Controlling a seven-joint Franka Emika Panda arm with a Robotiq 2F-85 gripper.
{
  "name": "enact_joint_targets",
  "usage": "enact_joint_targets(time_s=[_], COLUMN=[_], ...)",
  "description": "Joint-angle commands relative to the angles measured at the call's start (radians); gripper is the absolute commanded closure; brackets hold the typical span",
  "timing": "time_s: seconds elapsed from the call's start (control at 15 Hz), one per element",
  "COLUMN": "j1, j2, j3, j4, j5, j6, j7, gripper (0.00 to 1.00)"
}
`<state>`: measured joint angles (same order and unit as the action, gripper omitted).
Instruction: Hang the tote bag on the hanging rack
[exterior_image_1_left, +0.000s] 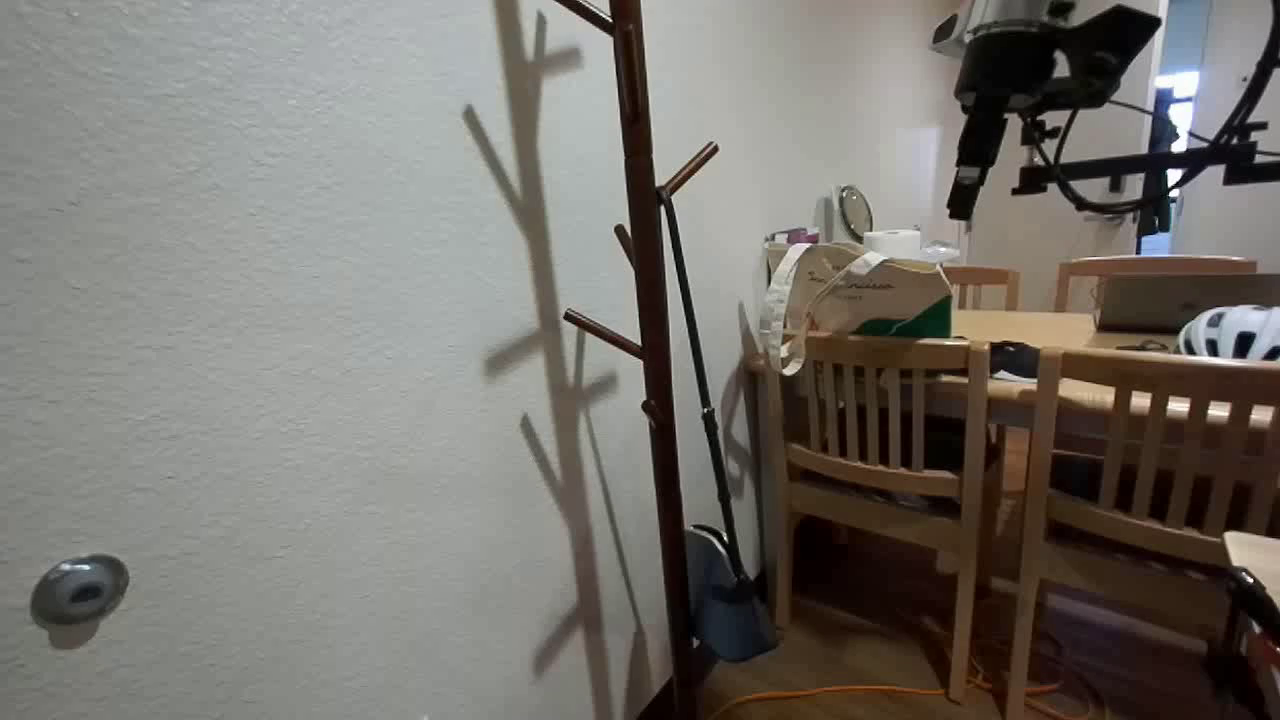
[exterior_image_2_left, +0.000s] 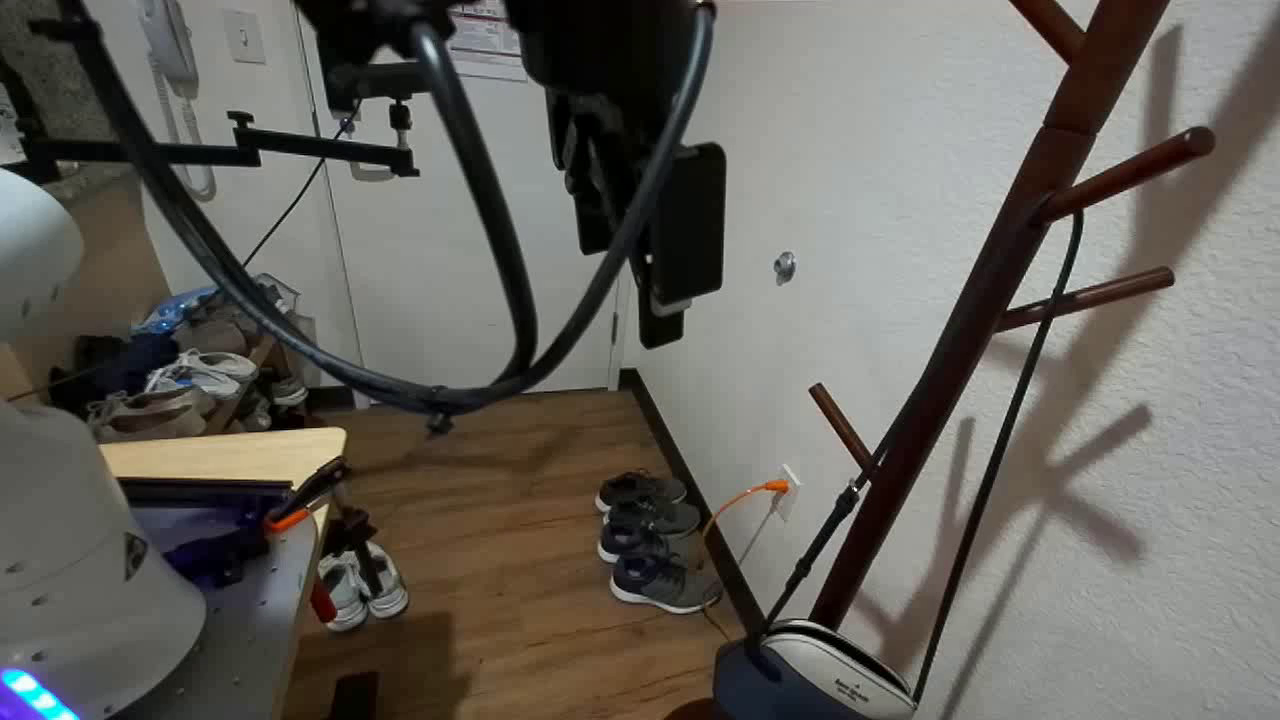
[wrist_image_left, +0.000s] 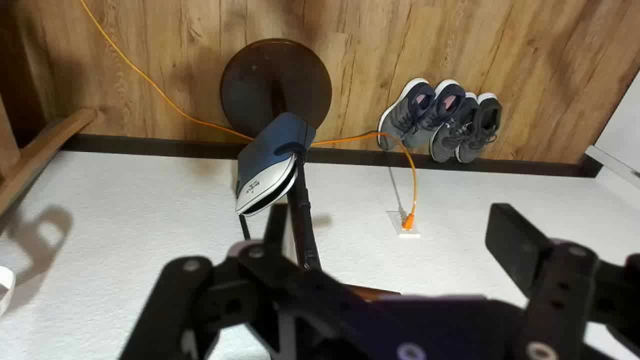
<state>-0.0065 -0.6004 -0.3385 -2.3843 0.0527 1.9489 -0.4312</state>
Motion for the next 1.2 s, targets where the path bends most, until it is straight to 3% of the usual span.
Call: enact_joint_targets(time_s=[0.0,0.4,0.67,1.13], j1=[-0.024,-0.072,-0.094,-0.217], j2=[0.006,0.061,0.150,0.415], j3=[0.019,0.075,0.135,0.262], j4=[0.003,0.024,0.040,0.118], j5=[0.014,-0.088,-0.178,-0.508], j6=[-0.004,0.083,0.244,0.505], j7=[-0.012,0.048,0.142,0.581], gripper=[0.00,0.00,0.00,0.00])
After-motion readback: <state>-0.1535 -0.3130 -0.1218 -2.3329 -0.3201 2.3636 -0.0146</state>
